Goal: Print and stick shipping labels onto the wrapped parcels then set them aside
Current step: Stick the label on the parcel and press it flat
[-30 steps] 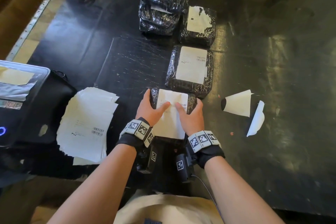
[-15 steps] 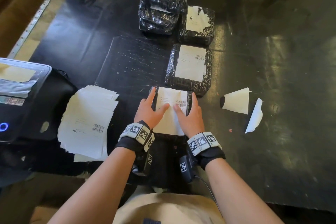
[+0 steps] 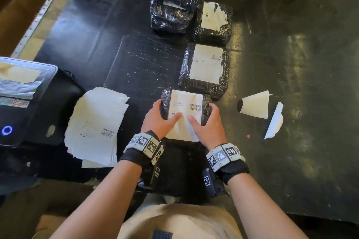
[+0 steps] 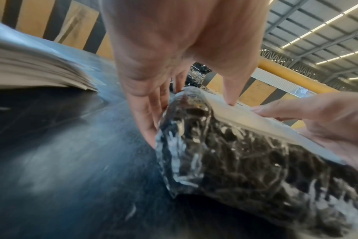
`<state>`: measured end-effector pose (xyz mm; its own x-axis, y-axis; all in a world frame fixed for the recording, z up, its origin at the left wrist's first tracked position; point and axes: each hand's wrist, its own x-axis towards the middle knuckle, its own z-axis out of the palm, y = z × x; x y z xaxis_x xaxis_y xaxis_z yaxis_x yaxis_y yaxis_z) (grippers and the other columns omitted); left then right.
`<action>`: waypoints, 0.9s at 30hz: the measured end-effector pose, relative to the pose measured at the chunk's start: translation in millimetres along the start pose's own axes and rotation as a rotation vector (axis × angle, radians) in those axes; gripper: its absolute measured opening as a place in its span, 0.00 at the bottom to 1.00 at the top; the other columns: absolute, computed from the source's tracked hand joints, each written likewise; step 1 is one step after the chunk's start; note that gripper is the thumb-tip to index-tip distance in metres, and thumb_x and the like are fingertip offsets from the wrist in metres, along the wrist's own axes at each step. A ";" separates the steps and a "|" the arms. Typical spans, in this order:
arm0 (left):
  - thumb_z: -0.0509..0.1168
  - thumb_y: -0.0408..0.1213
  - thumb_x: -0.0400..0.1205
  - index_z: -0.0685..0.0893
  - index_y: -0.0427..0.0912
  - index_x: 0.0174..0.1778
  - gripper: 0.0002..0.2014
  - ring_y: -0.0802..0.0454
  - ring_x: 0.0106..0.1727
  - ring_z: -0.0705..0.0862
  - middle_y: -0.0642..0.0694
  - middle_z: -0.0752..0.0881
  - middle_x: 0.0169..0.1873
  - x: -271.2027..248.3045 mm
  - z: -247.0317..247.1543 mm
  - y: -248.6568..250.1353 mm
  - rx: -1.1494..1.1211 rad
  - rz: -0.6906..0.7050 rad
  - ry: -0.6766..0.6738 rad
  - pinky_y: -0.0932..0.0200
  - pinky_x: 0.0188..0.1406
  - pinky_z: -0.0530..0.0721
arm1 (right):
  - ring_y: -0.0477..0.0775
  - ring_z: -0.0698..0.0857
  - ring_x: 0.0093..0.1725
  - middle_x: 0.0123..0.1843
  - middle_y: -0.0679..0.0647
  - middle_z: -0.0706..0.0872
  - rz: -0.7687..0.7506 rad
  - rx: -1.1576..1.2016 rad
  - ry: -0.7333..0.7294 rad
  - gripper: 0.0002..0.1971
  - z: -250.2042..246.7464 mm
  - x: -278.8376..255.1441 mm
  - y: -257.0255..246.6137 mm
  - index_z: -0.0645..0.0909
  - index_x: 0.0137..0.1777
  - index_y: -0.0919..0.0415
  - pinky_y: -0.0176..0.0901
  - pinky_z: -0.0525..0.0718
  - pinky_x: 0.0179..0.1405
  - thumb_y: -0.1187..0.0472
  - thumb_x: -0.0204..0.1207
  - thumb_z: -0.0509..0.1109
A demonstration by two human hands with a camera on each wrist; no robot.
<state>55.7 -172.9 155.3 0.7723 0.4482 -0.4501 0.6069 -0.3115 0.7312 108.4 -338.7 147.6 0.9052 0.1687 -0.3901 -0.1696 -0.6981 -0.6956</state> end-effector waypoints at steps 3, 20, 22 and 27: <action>0.73 0.51 0.76 0.67 0.45 0.74 0.34 0.56 0.54 0.81 0.46 0.80 0.66 2.7 0.1 -1.5 0.004 -0.054 -0.017 0.68 0.39 0.80 | 0.54 0.73 0.73 0.79 0.51 0.66 0.009 0.047 0.003 0.39 2.0 -2.0 -2.5 0.57 0.79 0.51 0.48 0.73 0.66 0.43 0.74 0.73; 0.74 0.54 0.74 0.64 0.46 0.77 0.39 0.51 0.59 0.84 0.48 0.81 0.66 3.2 0.0 -3.0 0.024 -0.061 -0.040 0.56 0.52 0.86 | 0.51 0.73 0.73 0.77 0.50 0.69 0.049 0.209 0.058 0.41 15.7 -0.8 6.4 0.56 0.80 0.49 0.51 0.75 0.71 0.46 0.72 0.76; 0.73 0.51 0.75 0.64 0.46 0.76 0.37 0.50 0.60 0.83 0.46 0.80 0.67 4.8 -1.7 0.4 0.036 -0.068 -0.062 0.58 0.50 0.84 | 0.51 0.74 0.72 0.75 0.50 0.72 0.055 0.249 0.058 0.38 13.7 1.3 7.7 0.59 0.78 0.49 0.51 0.75 0.72 0.49 0.73 0.76; 0.69 0.46 0.80 0.64 0.45 0.76 0.31 0.47 0.65 0.82 0.44 0.79 0.69 4.9 -6.3 2.7 0.029 -0.062 -0.090 0.57 0.52 0.81 | 0.50 0.72 0.75 0.78 0.51 0.71 0.051 0.272 0.028 0.33 7.6 2.0 8.7 0.60 0.80 0.51 0.42 0.69 0.70 0.50 0.79 0.70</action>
<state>59.9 -166.3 158.3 0.7462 0.3908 -0.5389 0.6580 -0.3102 0.6861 105.7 -339.2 136.2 0.9027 0.1158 -0.4145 -0.3104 -0.4919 -0.8135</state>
